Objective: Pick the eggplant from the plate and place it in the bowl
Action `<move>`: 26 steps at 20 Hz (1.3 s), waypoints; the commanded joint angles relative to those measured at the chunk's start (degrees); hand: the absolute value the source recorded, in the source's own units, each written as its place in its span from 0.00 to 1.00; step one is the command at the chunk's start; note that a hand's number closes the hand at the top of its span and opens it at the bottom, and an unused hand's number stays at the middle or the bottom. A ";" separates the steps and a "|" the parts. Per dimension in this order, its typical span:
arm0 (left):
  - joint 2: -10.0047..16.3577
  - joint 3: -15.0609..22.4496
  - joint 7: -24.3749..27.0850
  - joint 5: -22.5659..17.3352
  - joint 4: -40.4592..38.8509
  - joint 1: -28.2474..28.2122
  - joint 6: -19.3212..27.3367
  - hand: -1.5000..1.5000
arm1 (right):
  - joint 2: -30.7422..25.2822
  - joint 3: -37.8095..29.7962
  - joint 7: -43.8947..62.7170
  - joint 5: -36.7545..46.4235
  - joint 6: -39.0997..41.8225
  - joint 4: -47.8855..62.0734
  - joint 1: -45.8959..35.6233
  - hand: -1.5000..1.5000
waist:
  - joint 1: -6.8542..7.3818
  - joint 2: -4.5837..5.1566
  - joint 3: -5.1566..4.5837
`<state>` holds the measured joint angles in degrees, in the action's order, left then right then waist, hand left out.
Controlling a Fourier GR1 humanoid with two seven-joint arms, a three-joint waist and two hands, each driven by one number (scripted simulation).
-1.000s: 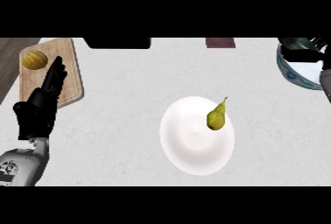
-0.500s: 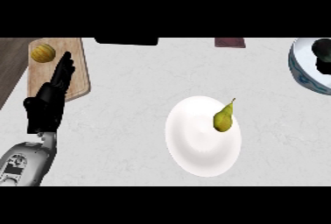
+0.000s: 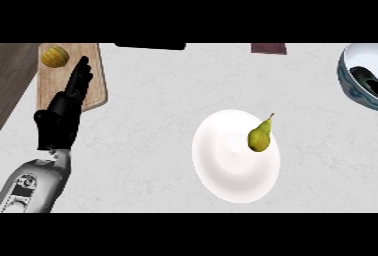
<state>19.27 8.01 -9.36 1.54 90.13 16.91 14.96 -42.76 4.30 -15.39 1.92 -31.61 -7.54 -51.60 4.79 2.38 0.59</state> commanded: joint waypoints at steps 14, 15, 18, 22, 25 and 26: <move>-0.01 -0.52 -0.43 0.75 1.37 -1.79 0.14 0.50 | -4.05 -14.69 -17.42 -13.13 14.89 0.76 5.01 0.00 | -0.94 -0.47 0.04; 0.63 -1.53 0.41 0.01 1.13 -2.36 -0.60 0.50 | -6.76 -14.63 -14.71 -13.03 18.42 1.21 3.87 0.00 | -1.43 -0.87 -0.17; 0.79 -2.22 0.37 -0.52 1.30 -2.85 -1.03 0.50 | -7.22 -17.60 -19.10 -15.81 22.65 1.30 7.40 0.00 | -2.01 -1.01 -0.14; 1.14 -3.15 -1.21 -0.36 1.25 -2.92 -1.08 0.50 | -8.74 -20.34 -23.13 -18.46 30.70 1.19 11.90 0.00 | -3.11 -1.40 -0.23; 0.36 -3.29 0.08 -0.23 1.94 -4.07 -0.81 0.50 | -9.68 -19.96 -25.31 -17.87 35.51 1.17 14.68 0.00 | -2.93 -1.49 -0.26; -0.84 -1.00 -1.60 1.57 4.21 -4.88 0.31 0.50 | -10.88 -20.08 -24.75 -17.97 37.85 1.46 15.70 0.00 | -3.10 -1.66 -0.27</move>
<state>19.79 5.72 -10.07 1.79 92.18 13.35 14.21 -51.77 -14.91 -38.32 -15.36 0.02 -6.28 -39.17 2.04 1.02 0.38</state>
